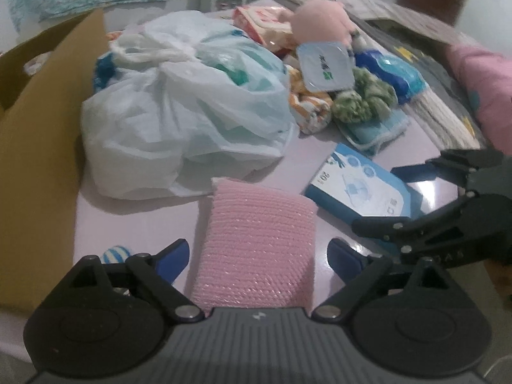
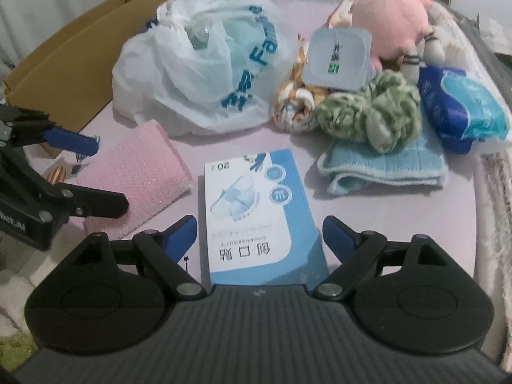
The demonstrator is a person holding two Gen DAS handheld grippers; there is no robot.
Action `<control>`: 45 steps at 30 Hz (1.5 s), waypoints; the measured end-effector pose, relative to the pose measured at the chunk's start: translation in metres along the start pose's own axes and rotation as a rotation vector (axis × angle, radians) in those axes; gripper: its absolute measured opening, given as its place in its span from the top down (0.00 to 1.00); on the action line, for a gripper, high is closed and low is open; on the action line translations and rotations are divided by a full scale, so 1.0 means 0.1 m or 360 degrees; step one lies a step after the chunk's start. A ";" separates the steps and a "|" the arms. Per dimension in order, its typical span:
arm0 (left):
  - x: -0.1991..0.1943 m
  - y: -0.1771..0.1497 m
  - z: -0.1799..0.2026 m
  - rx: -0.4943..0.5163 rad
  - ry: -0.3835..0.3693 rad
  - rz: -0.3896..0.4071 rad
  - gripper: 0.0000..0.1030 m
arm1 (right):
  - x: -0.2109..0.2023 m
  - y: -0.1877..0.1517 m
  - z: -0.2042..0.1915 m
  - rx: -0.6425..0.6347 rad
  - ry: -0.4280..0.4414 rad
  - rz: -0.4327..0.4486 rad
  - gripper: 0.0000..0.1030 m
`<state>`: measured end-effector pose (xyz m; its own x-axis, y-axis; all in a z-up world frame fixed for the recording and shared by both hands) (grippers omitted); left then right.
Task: Organize soft objects
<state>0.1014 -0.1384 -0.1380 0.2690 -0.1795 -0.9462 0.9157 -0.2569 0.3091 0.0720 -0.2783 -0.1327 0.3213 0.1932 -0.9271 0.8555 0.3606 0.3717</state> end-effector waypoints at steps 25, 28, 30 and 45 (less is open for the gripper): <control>-0.29 0.12 0.03 -0.0090 -0.0113 0.0146 0.21 | -0.53 -0.26 0.11 0.0557 0.0204 0.0234 0.30; -0.55 0.11 0.03 -0.0109 -0.0118 0.0242 0.21 | -0.77 -0.29 0.01 0.0591 0.0245 0.0350 0.30; -0.74 0.10 -0.01 -0.0135 -0.0129 0.0308 0.21 | -0.91 -0.26 -0.07 0.0582 0.0269 0.0408 0.30; -1.94 0.18 -1.45 -0.0559 0.0105 0.0660 0.21 | -1.16 1.21 -1.19 0.0246 0.0639 0.0528 0.30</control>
<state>0.1090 0.0295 0.0371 0.6365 -0.1358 -0.7592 0.7705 0.1574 0.6177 0.0903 -0.1483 0.0255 0.4299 0.6180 -0.6583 0.7940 0.0882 0.6014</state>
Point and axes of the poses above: each gripper's, at about its wrist camera, not at the fingertips, and x roughly the way its jaws point, z to its right, y to its top, the point moved 6 cm from there along x, roughly the way its jaws point, and after that the axes turned 12 degrees about -z, right-handed, at the moved point
